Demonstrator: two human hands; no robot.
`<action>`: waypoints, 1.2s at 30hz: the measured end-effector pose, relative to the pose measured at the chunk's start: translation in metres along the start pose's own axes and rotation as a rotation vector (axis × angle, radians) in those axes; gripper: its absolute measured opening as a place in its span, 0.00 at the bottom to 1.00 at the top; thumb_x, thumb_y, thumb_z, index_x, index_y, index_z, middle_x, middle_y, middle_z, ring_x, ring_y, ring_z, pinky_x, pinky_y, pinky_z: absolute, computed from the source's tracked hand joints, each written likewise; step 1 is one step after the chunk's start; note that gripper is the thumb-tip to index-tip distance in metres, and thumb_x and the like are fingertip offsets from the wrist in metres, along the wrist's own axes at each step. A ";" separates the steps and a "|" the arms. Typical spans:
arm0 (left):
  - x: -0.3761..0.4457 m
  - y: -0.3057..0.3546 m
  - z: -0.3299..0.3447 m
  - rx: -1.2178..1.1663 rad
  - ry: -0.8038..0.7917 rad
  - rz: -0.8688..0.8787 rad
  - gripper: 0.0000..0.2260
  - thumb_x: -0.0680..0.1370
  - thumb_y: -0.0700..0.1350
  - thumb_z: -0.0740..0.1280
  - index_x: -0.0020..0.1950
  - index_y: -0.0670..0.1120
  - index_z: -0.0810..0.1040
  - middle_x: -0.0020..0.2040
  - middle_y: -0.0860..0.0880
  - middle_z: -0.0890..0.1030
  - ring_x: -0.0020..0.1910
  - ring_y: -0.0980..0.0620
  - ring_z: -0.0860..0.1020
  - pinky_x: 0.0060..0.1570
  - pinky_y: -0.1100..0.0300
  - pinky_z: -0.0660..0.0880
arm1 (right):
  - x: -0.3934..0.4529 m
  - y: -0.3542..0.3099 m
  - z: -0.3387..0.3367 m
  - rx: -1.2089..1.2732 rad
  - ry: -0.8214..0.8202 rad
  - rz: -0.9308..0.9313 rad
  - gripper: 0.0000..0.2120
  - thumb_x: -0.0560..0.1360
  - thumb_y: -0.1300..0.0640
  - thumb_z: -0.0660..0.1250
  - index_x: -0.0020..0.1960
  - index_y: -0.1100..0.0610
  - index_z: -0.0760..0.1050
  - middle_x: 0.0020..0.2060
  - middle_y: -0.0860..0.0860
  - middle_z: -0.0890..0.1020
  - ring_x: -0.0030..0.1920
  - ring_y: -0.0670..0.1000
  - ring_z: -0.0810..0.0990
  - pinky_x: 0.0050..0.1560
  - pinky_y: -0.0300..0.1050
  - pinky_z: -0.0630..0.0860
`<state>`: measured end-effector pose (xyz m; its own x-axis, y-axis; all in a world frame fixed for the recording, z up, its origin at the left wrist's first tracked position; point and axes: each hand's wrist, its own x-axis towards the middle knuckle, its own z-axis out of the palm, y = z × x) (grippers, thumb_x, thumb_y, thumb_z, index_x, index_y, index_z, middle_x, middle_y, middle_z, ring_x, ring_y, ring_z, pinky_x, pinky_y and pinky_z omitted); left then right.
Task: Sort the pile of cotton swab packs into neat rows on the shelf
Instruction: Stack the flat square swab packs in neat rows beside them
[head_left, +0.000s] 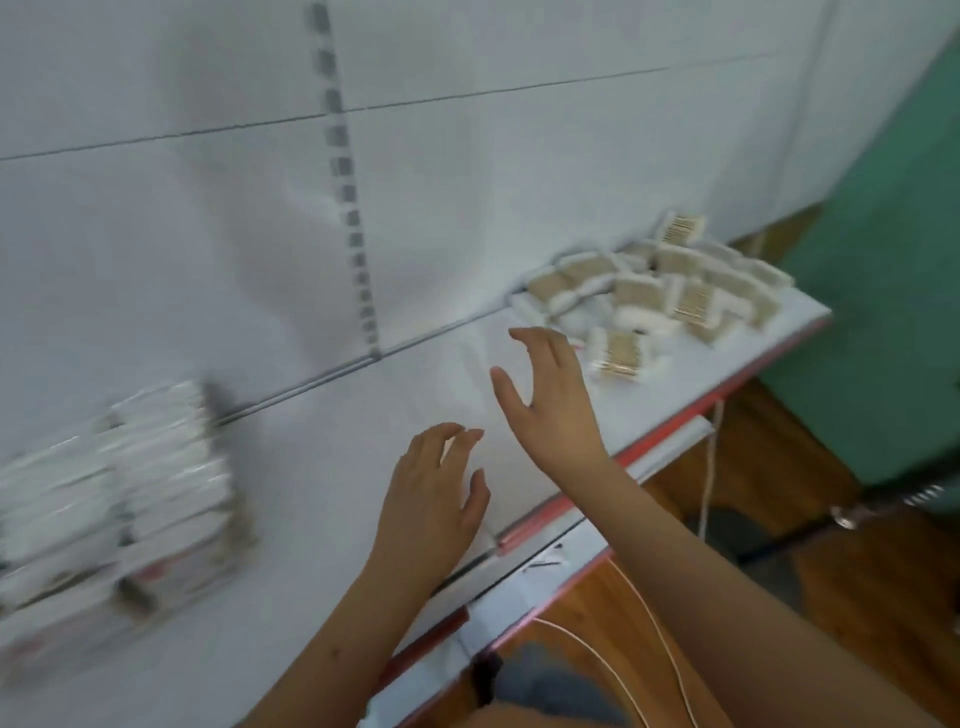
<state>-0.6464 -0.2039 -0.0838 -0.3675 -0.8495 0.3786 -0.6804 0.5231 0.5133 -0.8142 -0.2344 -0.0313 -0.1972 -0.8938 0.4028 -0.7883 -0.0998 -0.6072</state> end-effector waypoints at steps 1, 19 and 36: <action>0.008 0.006 0.016 0.010 -0.057 0.020 0.18 0.79 0.46 0.65 0.69 0.45 0.75 0.66 0.44 0.76 0.65 0.44 0.75 0.62 0.48 0.75 | 0.001 0.018 -0.011 -0.057 0.017 0.020 0.22 0.79 0.51 0.66 0.70 0.58 0.69 0.66 0.54 0.72 0.65 0.54 0.71 0.65 0.43 0.68; 0.121 0.080 0.067 -0.234 -0.061 -0.181 0.32 0.77 0.51 0.71 0.77 0.58 0.60 0.70 0.58 0.64 0.67 0.62 0.68 0.59 0.69 0.71 | 0.055 0.143 -0.084 0.129 -0.033 0.060 0.11 0.78 0.47 0.68 0.59 0.49 0.78 0.42 0.40 0.77 0.43 0.42 0.74 0.43 0.37 0.70; 0.109 0.060 0.075 -0.712 0.327 -0.802 0.09 0.80 0.46 0.69 0.59 0.48 0.77 0.50 0.51 0.86 0.37 0.48 0.85 0.32 0.64 0.78 | 0.065 0.178 -0.035 -0.141 -0.416 -0.254 0.35 0.69 0.41 0.66 0.73 0.53 0.70 0.67 0.53 0.75 0.70 0.58 0.71 0.71 0.54 0.65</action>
<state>-0.7749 -0.2705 -0.0698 0.2700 -0.9542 -0.1288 -0.0890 -0.1579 0.9834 -0.9879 -0.2950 -0.0895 0.2370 -0.9504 0.2014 -0.8578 -0.3021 -0.4159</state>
